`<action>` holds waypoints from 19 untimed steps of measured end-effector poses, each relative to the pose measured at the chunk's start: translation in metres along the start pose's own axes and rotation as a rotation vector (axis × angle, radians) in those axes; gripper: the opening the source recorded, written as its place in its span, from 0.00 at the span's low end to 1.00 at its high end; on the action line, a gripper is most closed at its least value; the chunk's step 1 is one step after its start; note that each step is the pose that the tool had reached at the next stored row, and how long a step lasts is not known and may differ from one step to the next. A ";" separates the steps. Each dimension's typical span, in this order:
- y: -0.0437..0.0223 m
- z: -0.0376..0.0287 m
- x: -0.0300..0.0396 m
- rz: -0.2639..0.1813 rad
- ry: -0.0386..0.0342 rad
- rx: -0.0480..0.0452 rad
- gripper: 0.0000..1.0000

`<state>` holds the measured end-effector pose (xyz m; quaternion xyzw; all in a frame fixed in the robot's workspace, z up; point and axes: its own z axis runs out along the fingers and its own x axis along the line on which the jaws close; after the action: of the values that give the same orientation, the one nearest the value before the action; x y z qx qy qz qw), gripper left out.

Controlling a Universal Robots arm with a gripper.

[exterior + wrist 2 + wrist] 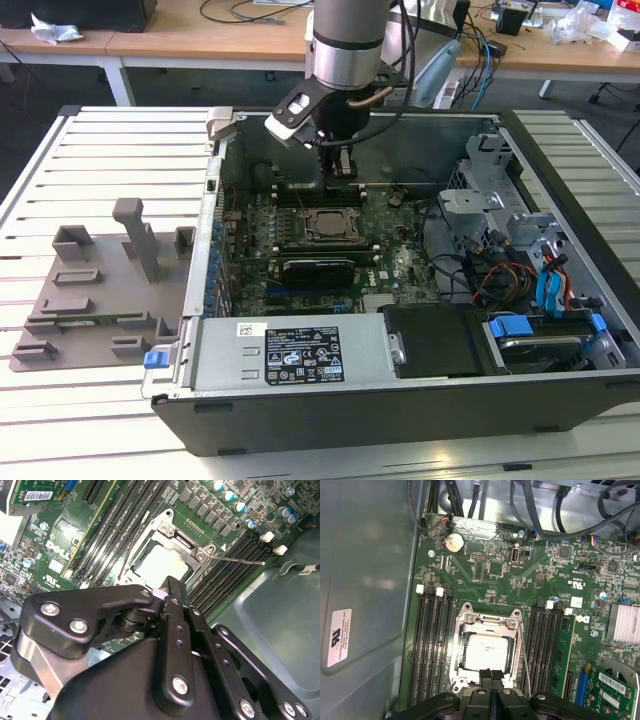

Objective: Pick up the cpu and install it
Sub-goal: 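Install the first cpu locking lever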

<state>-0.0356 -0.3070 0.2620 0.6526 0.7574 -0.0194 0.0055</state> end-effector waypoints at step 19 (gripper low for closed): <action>0.0000 0.0000 0.0000 -0.549 -0.0122 -0.0185 0.11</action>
<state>-0.0356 -0.3070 0.2620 0.4227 0.9060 -0.0172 0.0105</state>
